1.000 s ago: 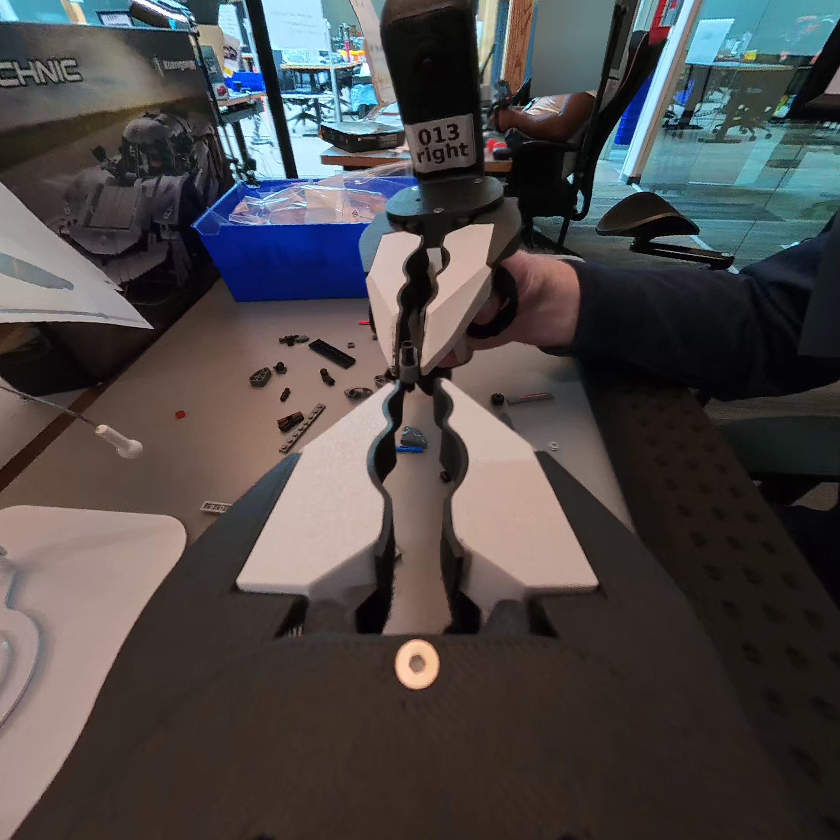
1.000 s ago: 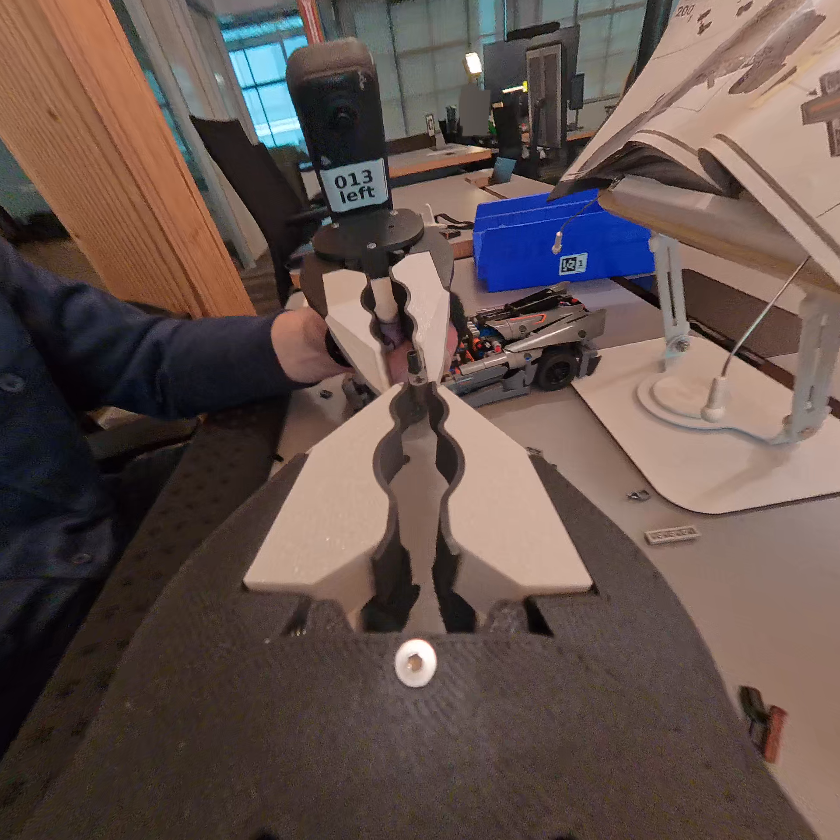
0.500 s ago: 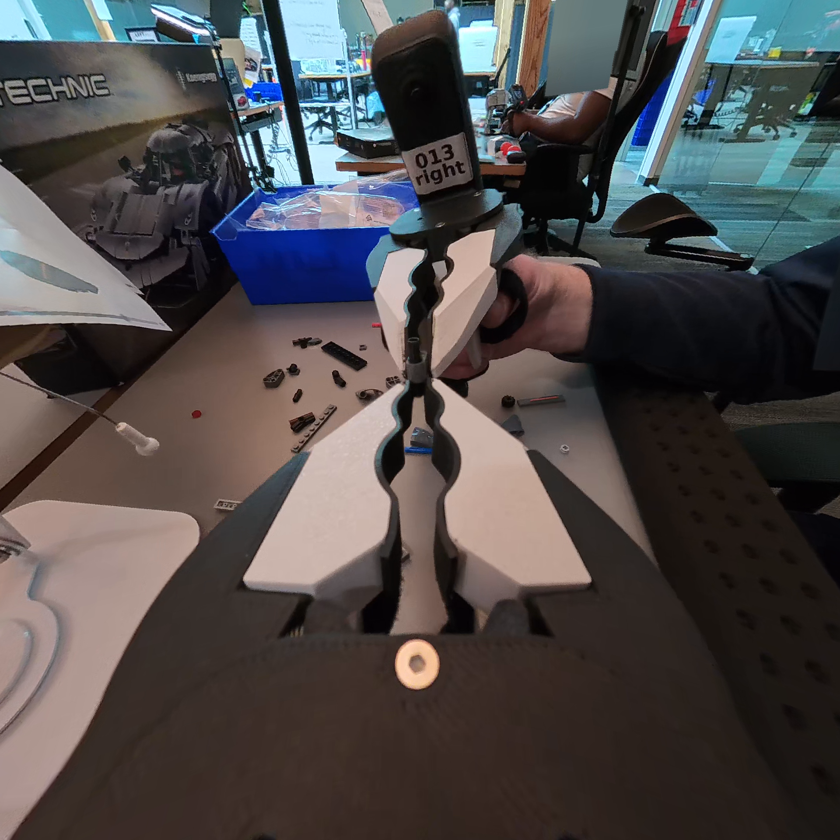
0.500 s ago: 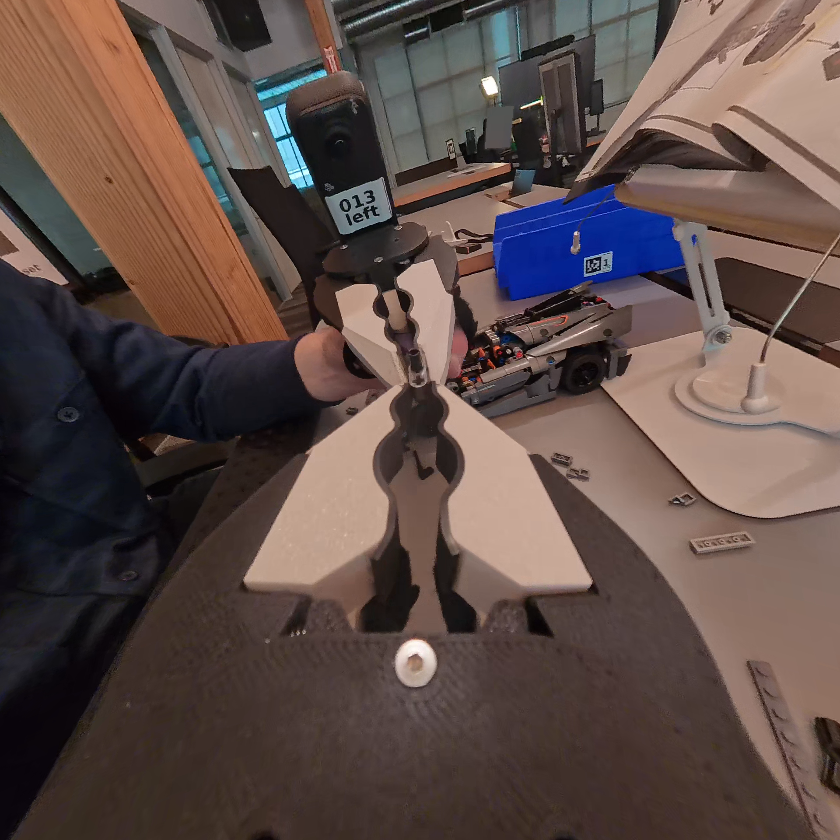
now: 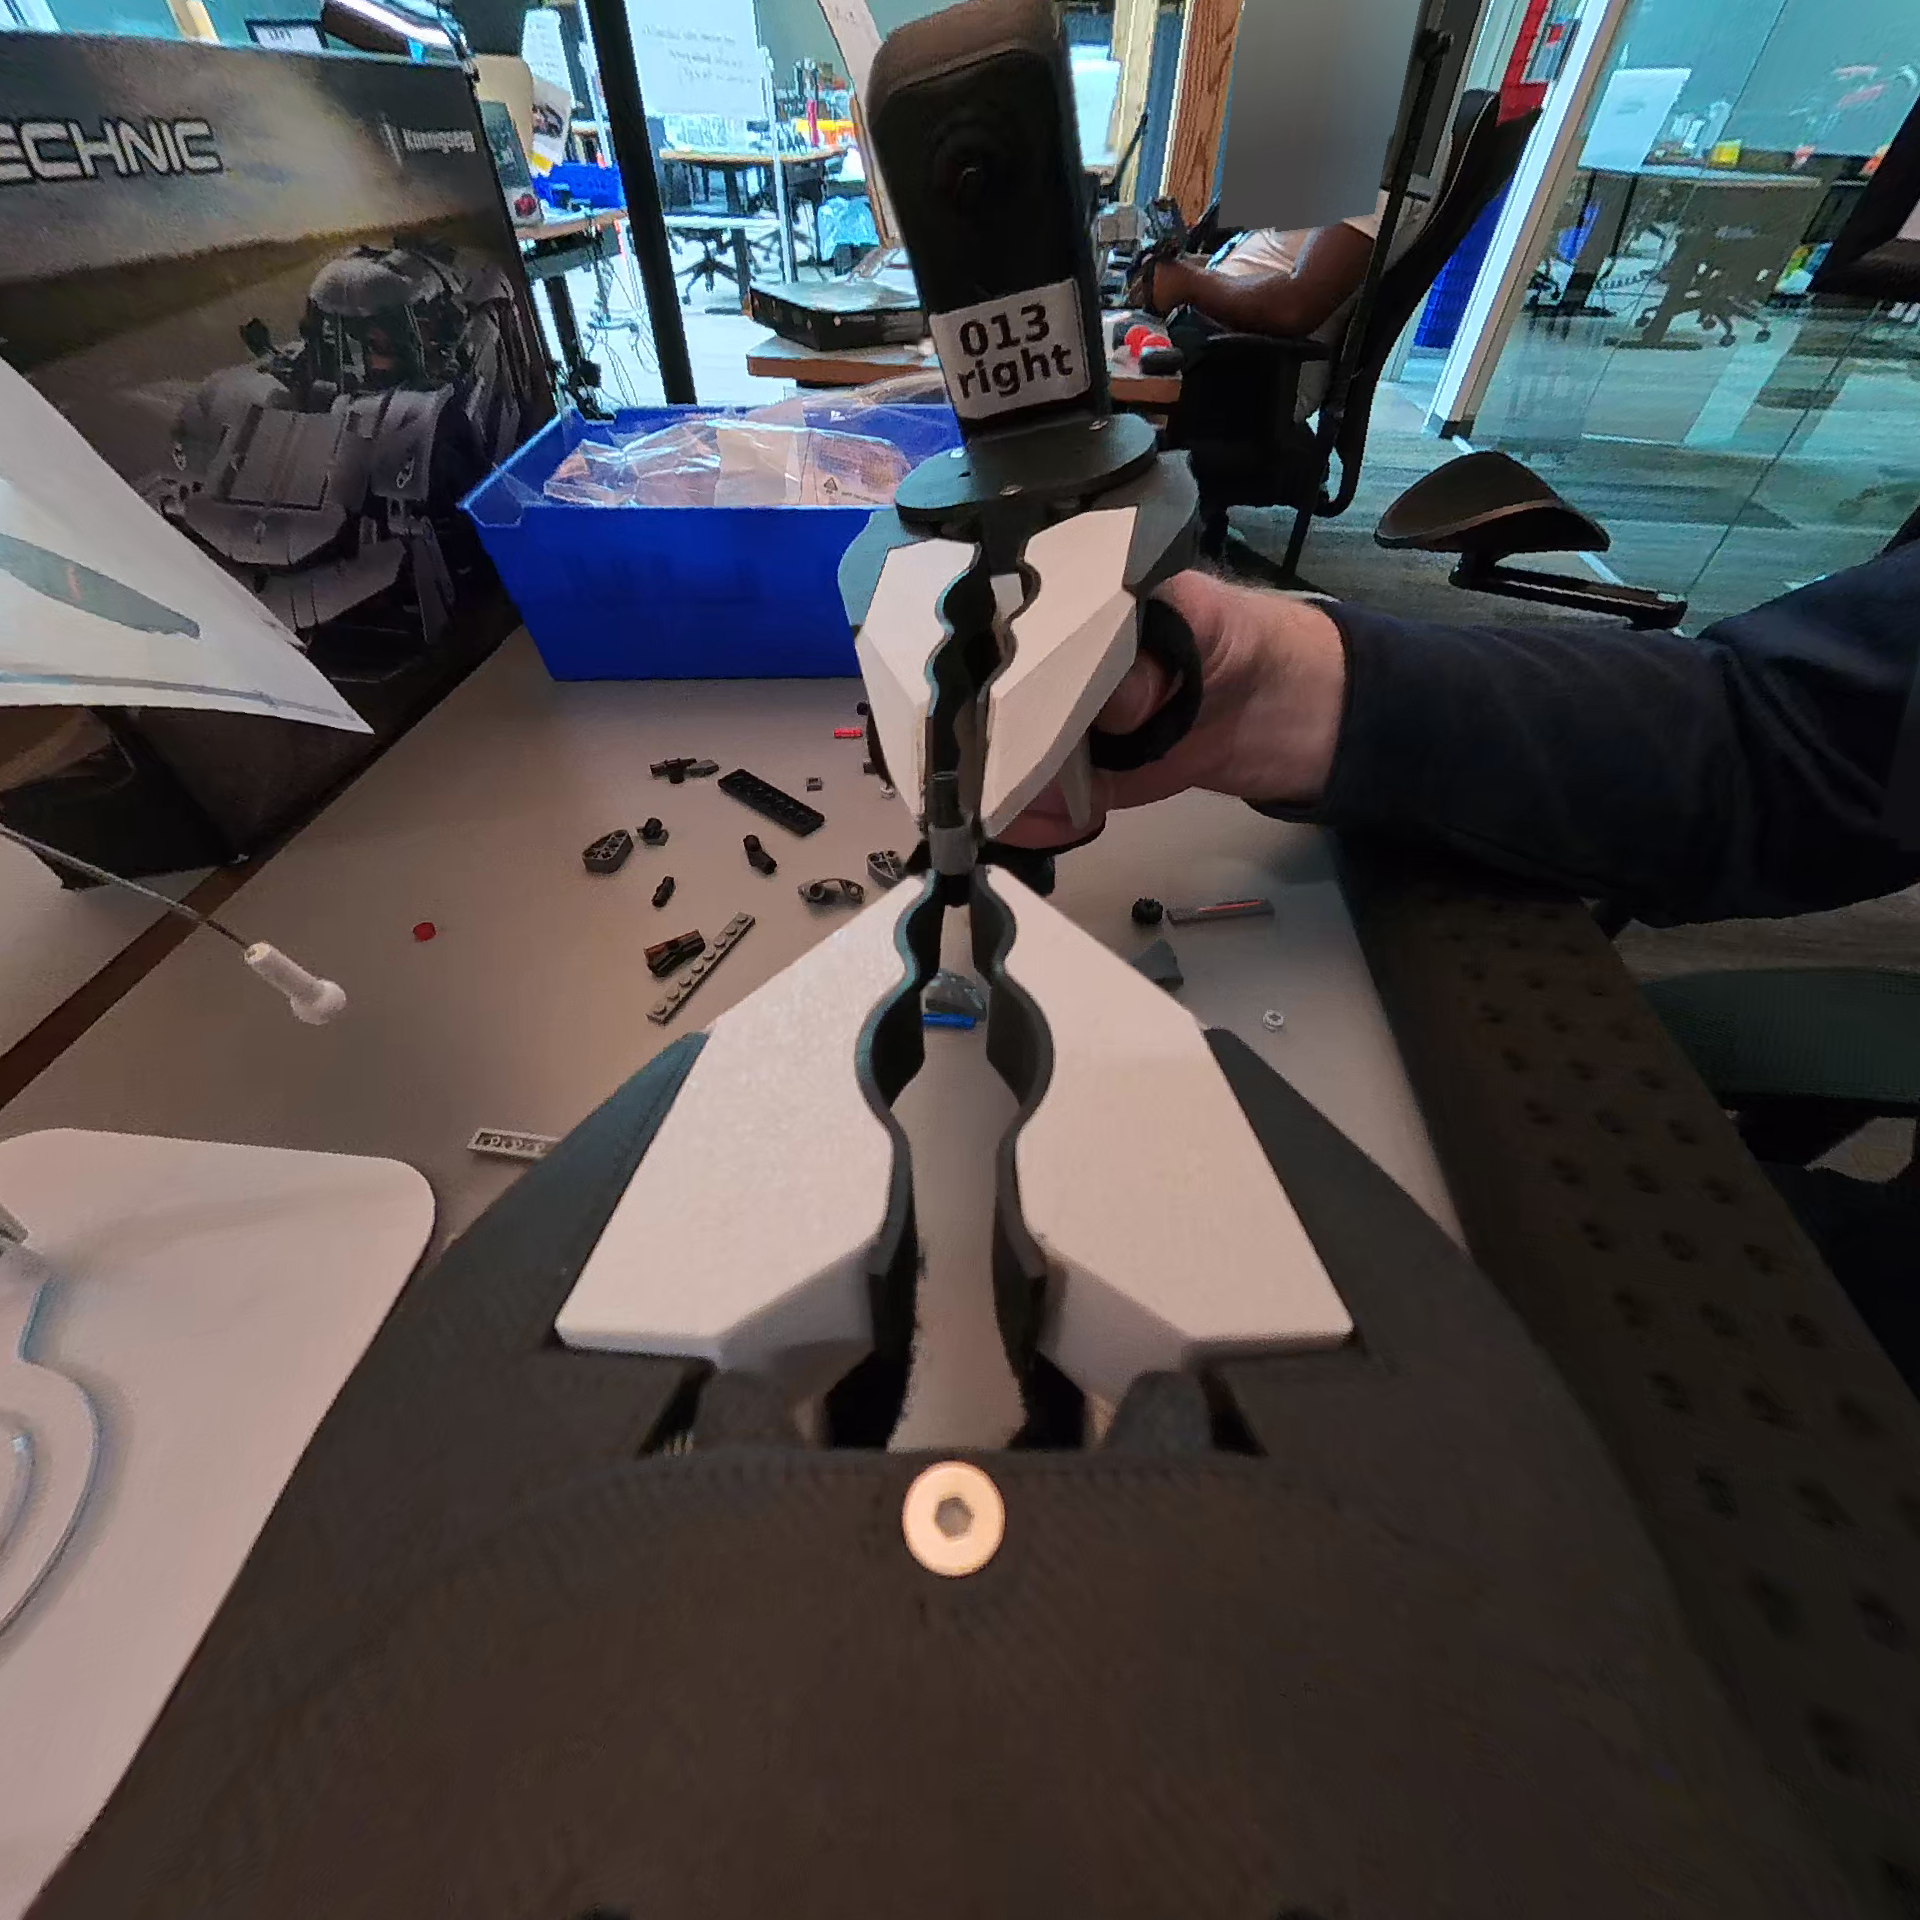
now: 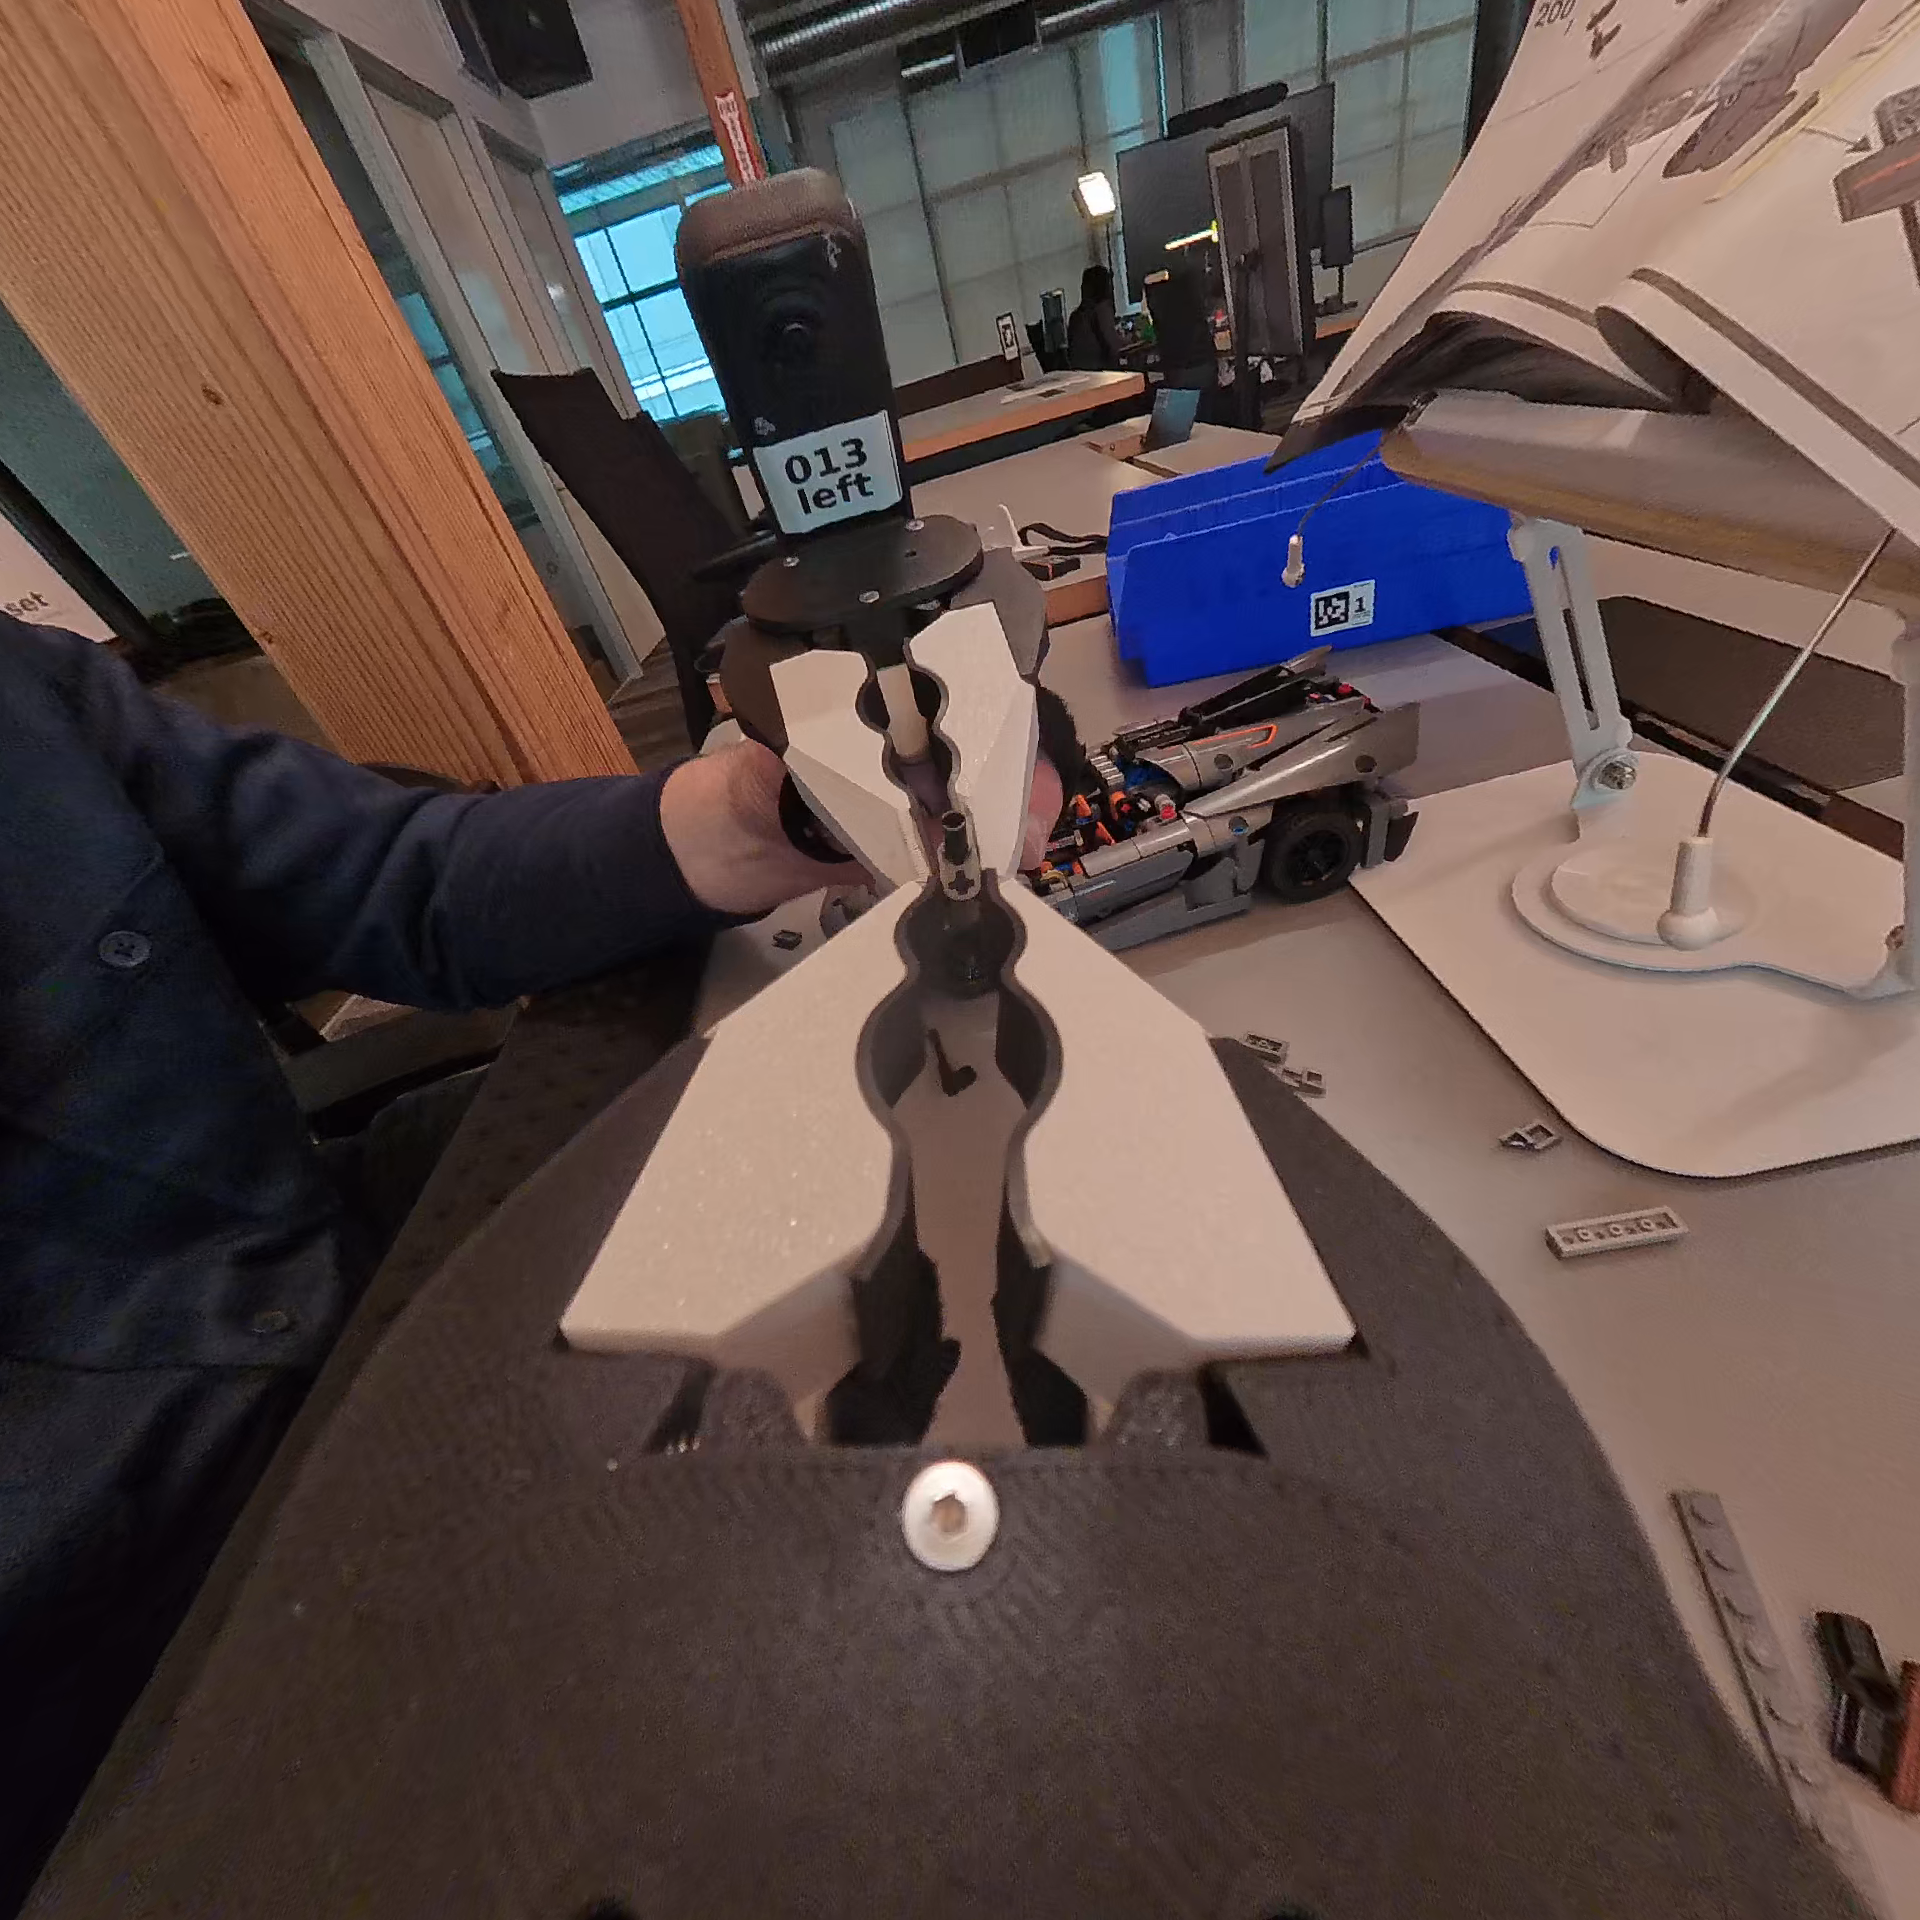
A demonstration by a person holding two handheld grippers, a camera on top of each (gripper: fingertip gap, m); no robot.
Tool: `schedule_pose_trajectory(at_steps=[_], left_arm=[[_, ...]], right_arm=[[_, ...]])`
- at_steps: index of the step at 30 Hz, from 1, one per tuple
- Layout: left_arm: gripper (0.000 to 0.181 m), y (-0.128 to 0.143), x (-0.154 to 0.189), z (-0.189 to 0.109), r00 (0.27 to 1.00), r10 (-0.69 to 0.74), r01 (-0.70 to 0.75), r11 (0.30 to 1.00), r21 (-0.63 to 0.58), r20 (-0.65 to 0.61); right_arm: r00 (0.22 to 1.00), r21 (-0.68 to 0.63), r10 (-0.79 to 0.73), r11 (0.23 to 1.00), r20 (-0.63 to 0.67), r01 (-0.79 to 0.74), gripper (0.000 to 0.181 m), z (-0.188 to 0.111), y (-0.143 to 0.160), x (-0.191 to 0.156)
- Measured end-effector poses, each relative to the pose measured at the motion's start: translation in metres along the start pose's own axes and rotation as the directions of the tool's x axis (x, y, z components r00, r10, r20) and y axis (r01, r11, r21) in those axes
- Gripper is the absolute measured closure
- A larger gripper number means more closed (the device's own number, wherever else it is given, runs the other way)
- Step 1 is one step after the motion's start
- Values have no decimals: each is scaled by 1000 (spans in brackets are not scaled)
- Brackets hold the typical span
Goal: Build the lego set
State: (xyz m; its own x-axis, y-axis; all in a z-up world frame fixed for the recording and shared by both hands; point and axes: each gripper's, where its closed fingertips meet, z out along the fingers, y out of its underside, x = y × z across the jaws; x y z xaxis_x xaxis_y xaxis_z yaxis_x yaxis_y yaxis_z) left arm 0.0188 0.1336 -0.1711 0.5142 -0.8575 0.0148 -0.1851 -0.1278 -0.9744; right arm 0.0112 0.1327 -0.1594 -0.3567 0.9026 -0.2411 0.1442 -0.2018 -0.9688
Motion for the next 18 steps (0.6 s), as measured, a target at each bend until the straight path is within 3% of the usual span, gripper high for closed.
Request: schedule_pose_trajectory(at_steps=[13, 18], left_arm=[[167, -2, -2, 1, 999, -33, 33, 999, 20, 1], [172, -3, 3, 1, 999, -21, 22, 999, 24, -27]], right_arm=[[1000, -30, -16, 999, -11, 16, 178, -1, 3, 0], [998, -84, -51, 995, -24, 49, 178, 2, 9, 0]])
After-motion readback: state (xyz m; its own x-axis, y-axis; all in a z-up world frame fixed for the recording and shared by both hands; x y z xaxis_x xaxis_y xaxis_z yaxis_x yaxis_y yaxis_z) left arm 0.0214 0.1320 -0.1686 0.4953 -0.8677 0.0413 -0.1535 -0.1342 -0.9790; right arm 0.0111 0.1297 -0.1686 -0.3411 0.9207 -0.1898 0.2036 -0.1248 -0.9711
